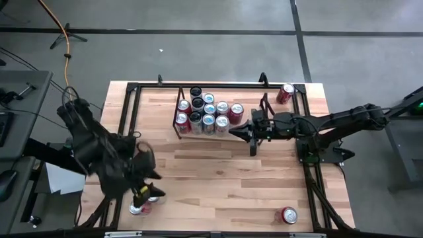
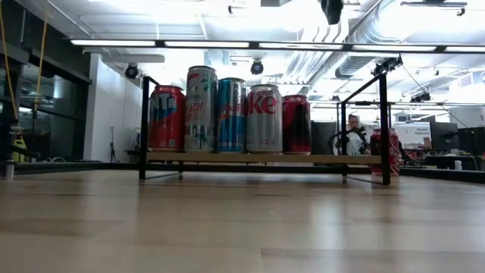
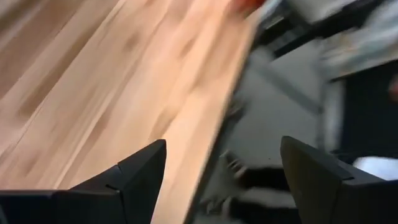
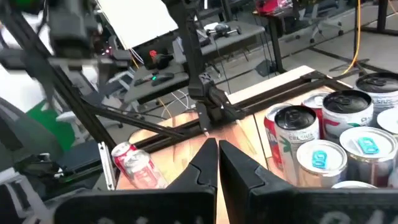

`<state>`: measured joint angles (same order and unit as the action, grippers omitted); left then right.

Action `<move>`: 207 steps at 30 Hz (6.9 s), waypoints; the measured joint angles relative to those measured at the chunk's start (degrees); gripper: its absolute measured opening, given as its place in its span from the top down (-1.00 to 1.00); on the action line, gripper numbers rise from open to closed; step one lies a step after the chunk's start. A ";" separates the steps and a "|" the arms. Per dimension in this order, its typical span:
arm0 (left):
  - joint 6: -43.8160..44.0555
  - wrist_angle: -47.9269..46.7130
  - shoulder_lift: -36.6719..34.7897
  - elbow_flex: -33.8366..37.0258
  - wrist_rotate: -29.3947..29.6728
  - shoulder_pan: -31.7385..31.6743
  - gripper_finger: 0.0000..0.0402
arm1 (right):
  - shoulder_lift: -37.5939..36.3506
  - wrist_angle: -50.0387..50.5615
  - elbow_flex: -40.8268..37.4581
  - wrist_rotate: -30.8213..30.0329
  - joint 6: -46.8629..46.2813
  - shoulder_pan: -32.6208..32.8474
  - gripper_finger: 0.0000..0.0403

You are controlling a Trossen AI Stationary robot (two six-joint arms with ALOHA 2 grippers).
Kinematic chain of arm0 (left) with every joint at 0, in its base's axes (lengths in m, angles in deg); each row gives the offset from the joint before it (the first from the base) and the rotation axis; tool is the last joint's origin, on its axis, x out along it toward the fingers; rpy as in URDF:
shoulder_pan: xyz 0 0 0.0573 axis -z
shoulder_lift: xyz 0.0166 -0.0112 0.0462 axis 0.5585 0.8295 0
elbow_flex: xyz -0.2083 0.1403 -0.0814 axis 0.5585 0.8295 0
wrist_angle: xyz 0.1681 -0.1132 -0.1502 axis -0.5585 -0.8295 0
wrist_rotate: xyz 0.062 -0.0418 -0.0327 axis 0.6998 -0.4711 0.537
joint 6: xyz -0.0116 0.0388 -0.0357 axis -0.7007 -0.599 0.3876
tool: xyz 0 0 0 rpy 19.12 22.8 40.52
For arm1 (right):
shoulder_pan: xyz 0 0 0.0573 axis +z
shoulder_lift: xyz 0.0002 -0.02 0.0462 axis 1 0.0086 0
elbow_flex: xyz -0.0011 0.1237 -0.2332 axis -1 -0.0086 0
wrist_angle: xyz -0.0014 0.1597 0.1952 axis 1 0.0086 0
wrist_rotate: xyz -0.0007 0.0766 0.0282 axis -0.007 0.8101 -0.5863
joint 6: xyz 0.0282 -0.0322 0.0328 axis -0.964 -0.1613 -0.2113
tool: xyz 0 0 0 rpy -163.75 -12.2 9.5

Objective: Place canned beverage on shelf
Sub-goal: Put the red-silver soda can on the shelf aligned with the other red-silver soda cans

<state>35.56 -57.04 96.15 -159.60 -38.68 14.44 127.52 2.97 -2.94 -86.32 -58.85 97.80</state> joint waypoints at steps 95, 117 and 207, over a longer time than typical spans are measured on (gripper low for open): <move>-29.24 5.69 10.58 16.89 -5.11 -3.87 0.06 | 0.13 5.02 0.00 -5.01 -1.57 0.00 1.00; -82.95 11.69 5.47 -13.77 -5.09 -57.01 0.04 | -1.59 -12.54 -0.04 -12.80 4.33 -0.68 1.00; -81.55 10.67 43.57 -24.69 -28.72 -73.19 -0.37 | -4.68 -10.45 -0.02 -20.09 7.46 -6.82 1.00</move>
<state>-46.00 -46.37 139.72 -184.28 -67.40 -58.75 122.85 -7.49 -2.96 -106.41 -51.39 90.98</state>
